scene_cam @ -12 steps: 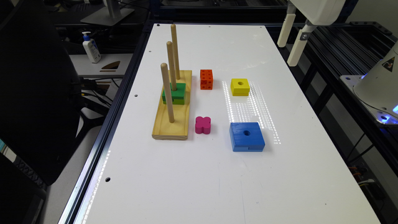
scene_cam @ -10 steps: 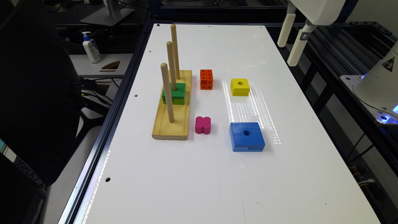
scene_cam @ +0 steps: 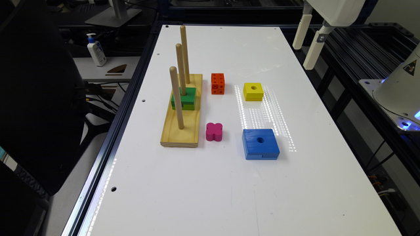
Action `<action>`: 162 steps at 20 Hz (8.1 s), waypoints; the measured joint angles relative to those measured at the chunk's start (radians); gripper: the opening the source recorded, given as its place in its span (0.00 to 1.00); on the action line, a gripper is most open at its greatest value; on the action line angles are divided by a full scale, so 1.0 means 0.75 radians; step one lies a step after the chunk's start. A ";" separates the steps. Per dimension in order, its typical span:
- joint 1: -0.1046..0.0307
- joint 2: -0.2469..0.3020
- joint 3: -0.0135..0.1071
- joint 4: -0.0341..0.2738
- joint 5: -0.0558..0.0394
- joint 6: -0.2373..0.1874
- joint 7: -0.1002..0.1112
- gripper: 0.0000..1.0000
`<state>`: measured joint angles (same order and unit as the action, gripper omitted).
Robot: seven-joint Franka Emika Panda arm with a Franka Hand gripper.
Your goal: Pick up pink flower.
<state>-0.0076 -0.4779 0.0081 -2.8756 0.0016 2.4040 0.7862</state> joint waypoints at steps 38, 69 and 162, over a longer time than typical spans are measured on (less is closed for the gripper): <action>0.122 0.459 0.196 0.442 0.045 0.063 0.256 1.00; 0.081 0.761 0.215 0.778 0.034 0.061 0.272 1.00; 0.085 1.283 0.201 0.946 -0.015 0.370 0.273 0.00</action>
<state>0.0559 0.4843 0.1591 -2.1658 -0.0099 2.6816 0.9907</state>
